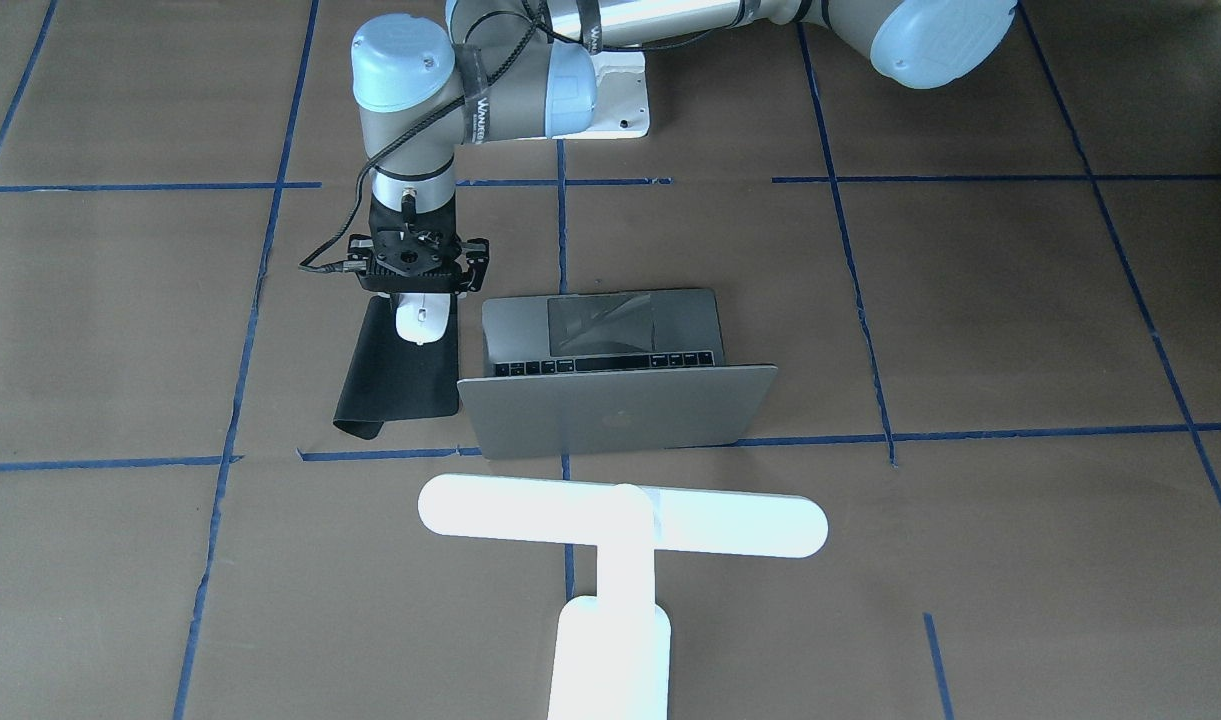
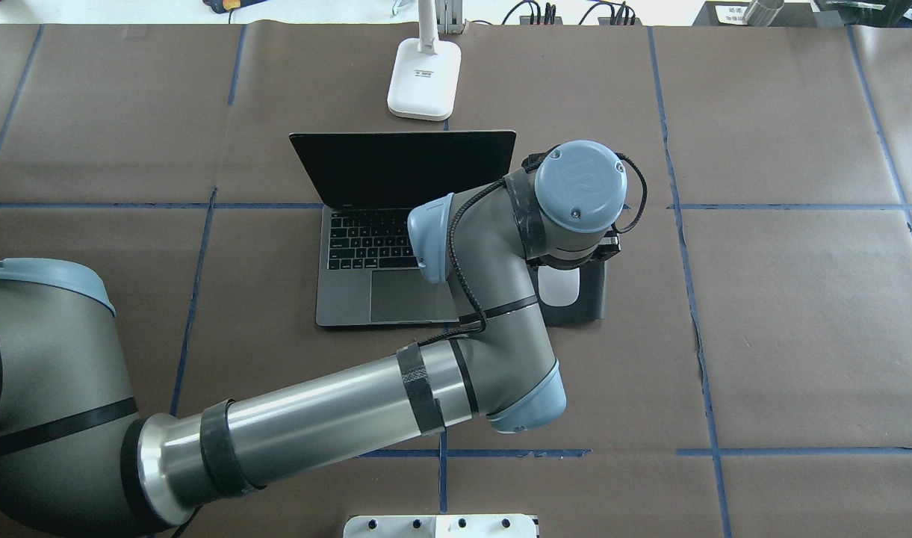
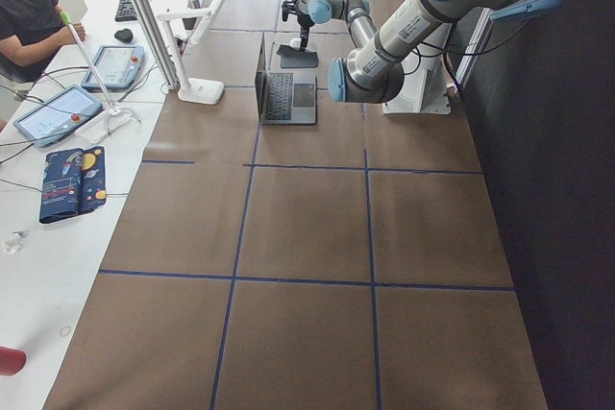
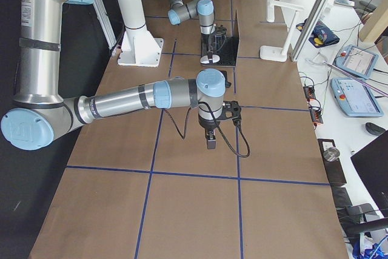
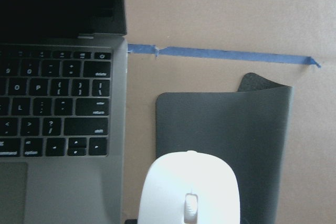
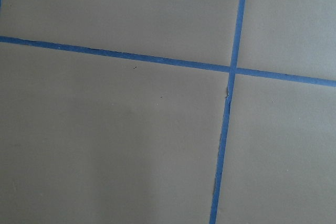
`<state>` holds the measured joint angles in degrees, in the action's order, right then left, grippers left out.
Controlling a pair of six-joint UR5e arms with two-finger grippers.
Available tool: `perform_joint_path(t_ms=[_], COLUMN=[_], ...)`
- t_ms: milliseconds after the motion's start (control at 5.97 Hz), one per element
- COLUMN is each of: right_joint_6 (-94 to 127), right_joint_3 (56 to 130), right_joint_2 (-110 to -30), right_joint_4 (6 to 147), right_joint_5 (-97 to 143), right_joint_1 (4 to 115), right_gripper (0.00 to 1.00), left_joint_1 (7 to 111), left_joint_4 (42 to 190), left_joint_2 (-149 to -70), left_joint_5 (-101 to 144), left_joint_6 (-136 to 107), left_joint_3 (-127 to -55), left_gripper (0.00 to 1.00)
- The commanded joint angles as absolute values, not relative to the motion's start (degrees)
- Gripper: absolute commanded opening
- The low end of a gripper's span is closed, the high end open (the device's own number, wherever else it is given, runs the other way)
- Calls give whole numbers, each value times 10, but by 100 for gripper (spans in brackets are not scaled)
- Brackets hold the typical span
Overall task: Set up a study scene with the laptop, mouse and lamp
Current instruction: 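Carry the white mouse with the left gripper onto the black mouse pad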
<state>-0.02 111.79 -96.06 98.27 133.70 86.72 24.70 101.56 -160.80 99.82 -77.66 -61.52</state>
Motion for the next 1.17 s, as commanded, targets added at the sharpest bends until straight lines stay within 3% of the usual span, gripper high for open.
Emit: perform_joint_path(t_ms=[0, 335, 502, 670, 1005], right_joint_6=[1, 1, 0, -2, -4], right_joint_3=[1116, 1117, 1118, 1118, 1117], right_joint_2=[-956, -956, -955, -955, -953], right_joint_4=[983, 983, 983, 983, 983], right_joint_5=[1337, 1337, 1337, 1337, 1337], right_joint_1=[867, 867, 867, 867, 867], right_gripper=[100, 100, 100, 100, 100], left_joint_1=[250, 250, 250, 249, 249], left_joint_4=[1074, 1074, 1078, 1105, 1110], left_joint_2=[-1636, -1635, -1635, -1635, -1635], left_joint_5=[997, 995, 995, 995, 995], left_joint_6=[-778, -779, -783, -814, -828], left_joint_3=[-526, -516, -515, -503, -501], left_gripper=[3, 3, 9, 25, 86])
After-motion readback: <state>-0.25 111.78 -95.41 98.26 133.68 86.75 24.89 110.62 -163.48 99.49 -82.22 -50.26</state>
